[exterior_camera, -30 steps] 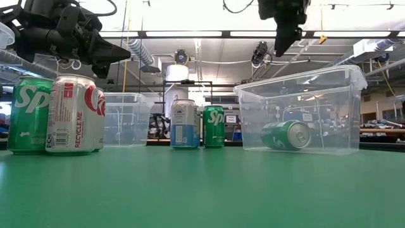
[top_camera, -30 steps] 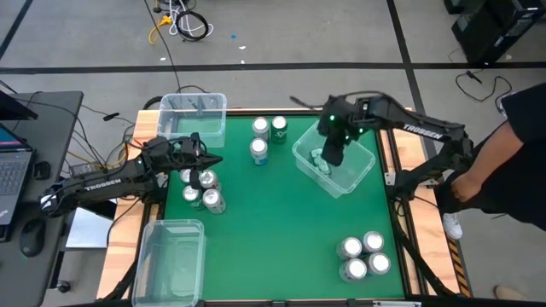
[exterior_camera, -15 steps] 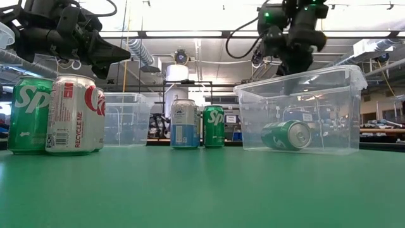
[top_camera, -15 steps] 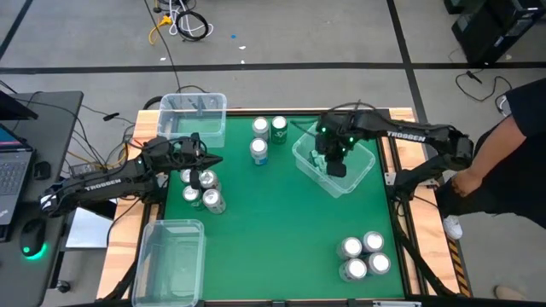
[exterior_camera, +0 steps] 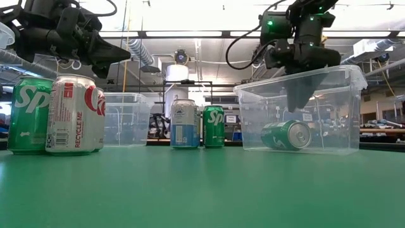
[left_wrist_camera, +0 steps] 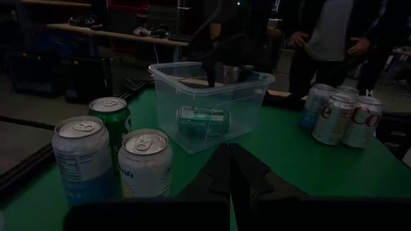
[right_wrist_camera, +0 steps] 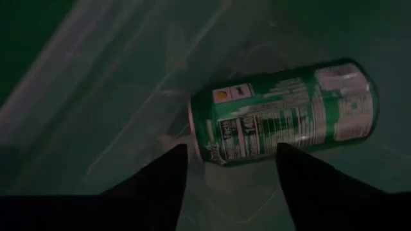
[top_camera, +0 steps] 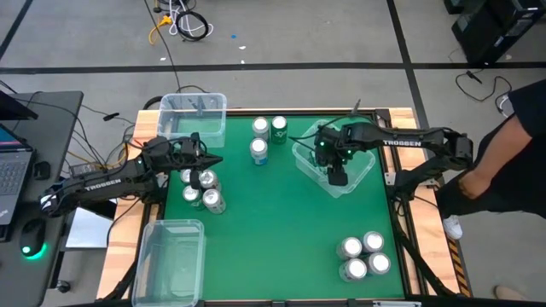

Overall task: Sort soda cans
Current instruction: Put the green soda can into the top right transparent bin

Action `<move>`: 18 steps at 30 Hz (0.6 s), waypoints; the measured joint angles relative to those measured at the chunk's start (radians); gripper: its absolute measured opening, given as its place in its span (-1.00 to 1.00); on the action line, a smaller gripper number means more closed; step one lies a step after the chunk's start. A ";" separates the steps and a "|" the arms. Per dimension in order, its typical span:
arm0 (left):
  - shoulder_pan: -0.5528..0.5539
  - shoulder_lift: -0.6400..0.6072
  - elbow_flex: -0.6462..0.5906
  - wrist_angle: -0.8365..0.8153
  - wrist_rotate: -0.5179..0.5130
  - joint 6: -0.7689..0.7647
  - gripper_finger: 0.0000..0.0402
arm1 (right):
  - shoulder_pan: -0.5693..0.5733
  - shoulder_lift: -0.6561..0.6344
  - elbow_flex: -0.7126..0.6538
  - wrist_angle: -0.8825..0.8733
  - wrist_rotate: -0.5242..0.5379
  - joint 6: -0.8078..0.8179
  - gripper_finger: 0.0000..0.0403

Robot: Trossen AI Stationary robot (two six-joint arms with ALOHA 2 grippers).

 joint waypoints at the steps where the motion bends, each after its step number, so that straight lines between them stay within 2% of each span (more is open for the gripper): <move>1: 0.000 0.000 0.000 0.000 0.000 0.000 -1.00 | -0.007 0.000 0.000 0.004 0.004 -0.018 0.17; 5: 0.000 0.000 0.000 0.000 0.000 0.000 -1.00 | -0.044 -0.006 0.000 0.036 0.059 -0.104 0.18; 9: 0.000 0.000 0.000 0.000 0.000 0.000 -1.00 | -0.083 -0.002 0.000 0.043 0.083 -0.200 0.00; 13: 0.000 0.000 0.000 -0.002 0.000 0.000 -1.00 | -0.092 -0.001 0.000 0.044 0.054 -0.226 -0.35; 18: 0.000 0.000 0.000 -0.002 0.000 0.000 -1.00 | -0.090 0.000 -0.008 0.048 -0.088 -0.188 -0.92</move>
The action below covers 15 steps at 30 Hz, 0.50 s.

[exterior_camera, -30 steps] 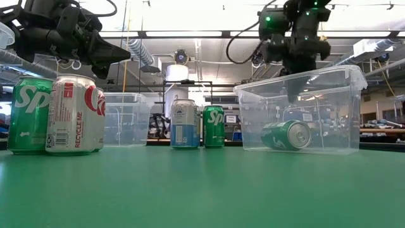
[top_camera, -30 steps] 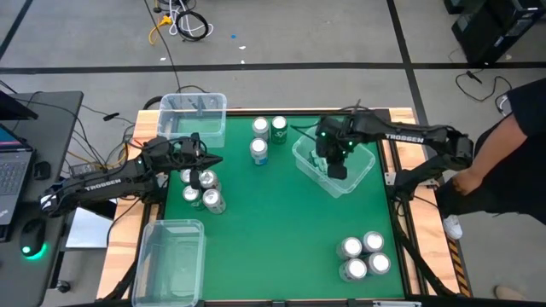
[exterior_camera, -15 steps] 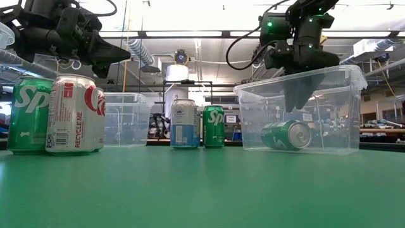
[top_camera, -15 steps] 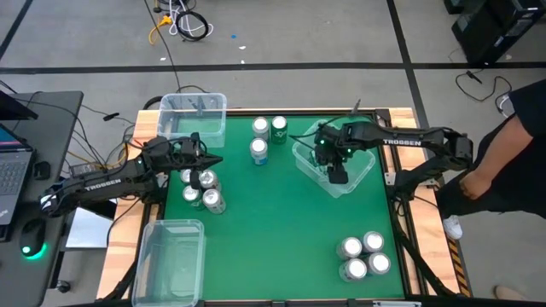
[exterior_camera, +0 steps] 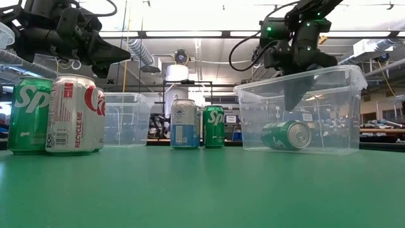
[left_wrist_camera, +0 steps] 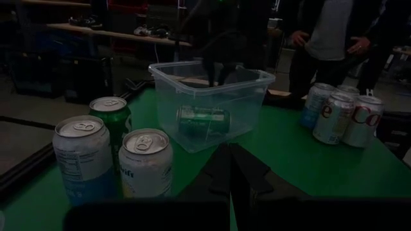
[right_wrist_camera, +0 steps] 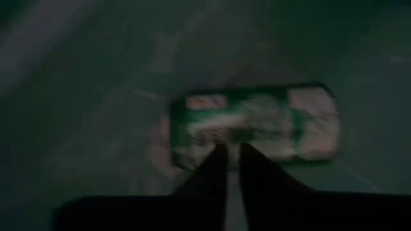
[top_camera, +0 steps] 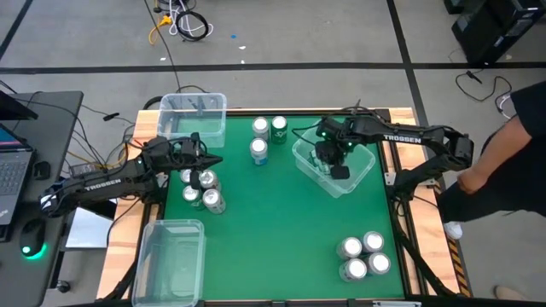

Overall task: Sort soda cans
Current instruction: Put the green soda can into the top right transparent bin

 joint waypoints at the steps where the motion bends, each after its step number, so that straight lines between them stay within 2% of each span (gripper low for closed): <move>1: 0.000 0.000 0.000 0.000 0.000 0.000 -1.00 | 0.001 0.000 -0.008 0.001 -0.015 0.014 -0.95; 5: 0.000 0.000 0.000 0.000 0.000 0.000 -1.00 | -0.008 0.000 -0.064 0.047 -0.029 0.075 -0.93; 9: 0.000 0.000 0.000 0.000 0.000 0.000 -1.00 | -0.014 -0.002 -0.111 0.105 -0.029 0.114 -0.99; 15: 0.000 0.000 0.000 0.001 0.000 0.000 -1.00 | -0.031 -0.006 -0.119 0.146 0.008 0.201 -0.99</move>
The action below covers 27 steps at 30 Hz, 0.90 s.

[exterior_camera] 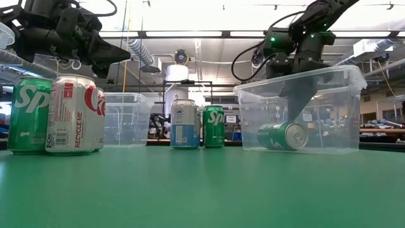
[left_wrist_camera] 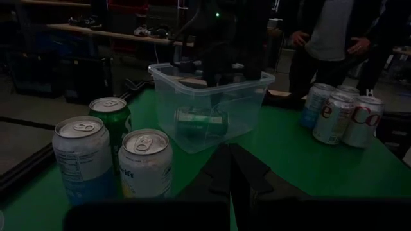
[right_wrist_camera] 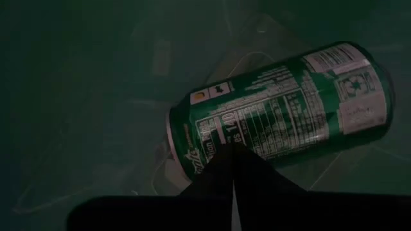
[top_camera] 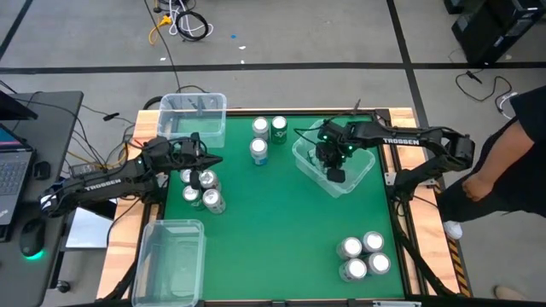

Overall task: Sort soda cans
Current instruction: Put the green soda can into the top right transparent bin

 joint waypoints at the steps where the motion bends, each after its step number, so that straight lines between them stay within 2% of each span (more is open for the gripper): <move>1: 0.000 0.000 0.000 0.000 0.000 0.000 -1.00 | -0.005 -0.001 0.000 0.002 0.011 0.019 -1.00; 10: 0.000 0.000 0.000 0.000 0.000 0.000 -1.00 | -0.015 -0.011 0.064 0.018 0.028 0.084 -1.00; 21: 0.000 0.000 0.000 0.000 0.000 0.000 -1.00 | -0.032 -0.011 -0.010 0.062 0.024 0.124 -1.00; 27: 0.000 0.000 0.000 0.000 0.000 0.000 -1.00 | -0.037 -0.013 0.011 0.020 0.121 0.176 -1.00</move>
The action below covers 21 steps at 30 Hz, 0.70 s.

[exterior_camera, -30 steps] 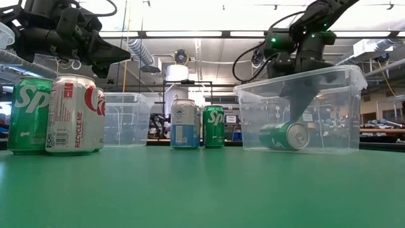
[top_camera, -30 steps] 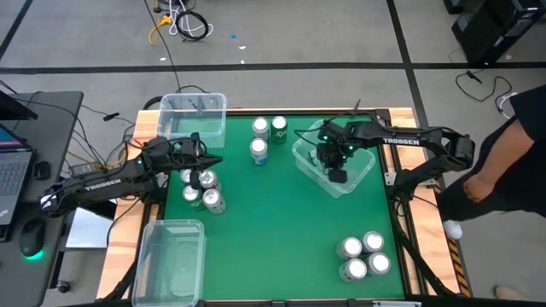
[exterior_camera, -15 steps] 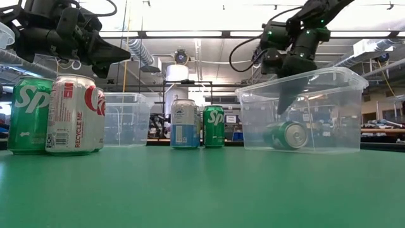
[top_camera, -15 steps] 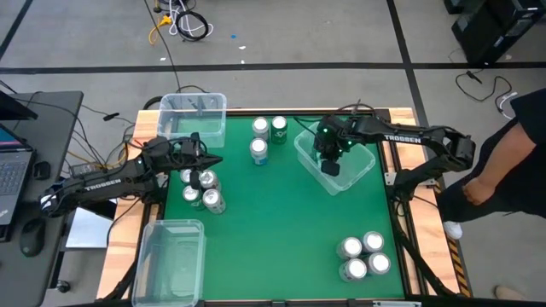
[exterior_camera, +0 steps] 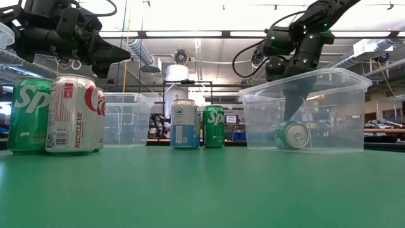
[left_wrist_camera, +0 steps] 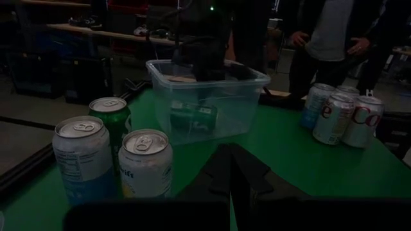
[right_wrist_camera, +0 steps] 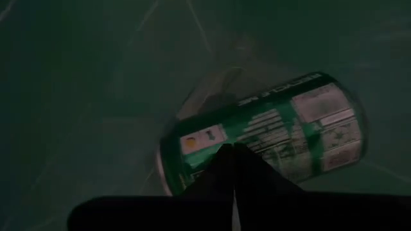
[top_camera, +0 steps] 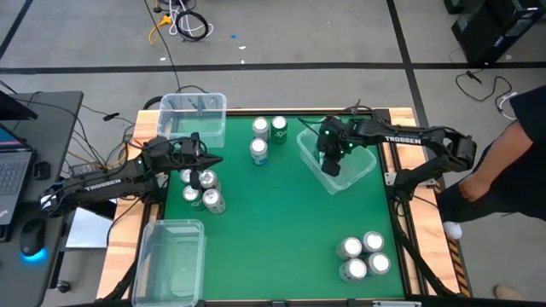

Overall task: Sort soda cans
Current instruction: Put the green soda can into the top right transparent bin

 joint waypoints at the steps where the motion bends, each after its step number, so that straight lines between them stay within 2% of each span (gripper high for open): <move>1: 0.000 0.000 0.000 0.000 0.000 0.000 -1.00 | -0.001 0.000 0.009 -0.010 0.022 0.002 -1.00; 5: 0.000 0.000 0.000 0.000 0.000 0.000 -1.00 | -0.002 0.004 0.062 -0.068 0.125 0.000 -1.00; 7: 0.000 0.000 0.000 0.000 0.000 0.000 -1.00 | -0.003 0.004 0.096 -0.089 0.132 -0.012 -1.00; 11: 0.000 0.000 0.000 0.000 0.000 0.000 -1.00 | -0.001 0.003 0.125 -0.113 0.020 -0.039 -0.99; 13: 0.000 0.000 0.000 -0.003 0.000 0.000 -1.00 | 0.006 0.003 0.125 -0.141 0.008 -0.049 -0.94; 16: 0.000 0.000 0.000 -0.008 0.000 0.000 -1.00 | 0.009 0.003 0.115 -0.185 -0.001 -0.064 -0.76; 21: 0.000 0.000 0.000 -0.013 0.000 0.000 -1.00 | 0.001 0.003 0.083 -0.191 -0.069 -0.108 -0.31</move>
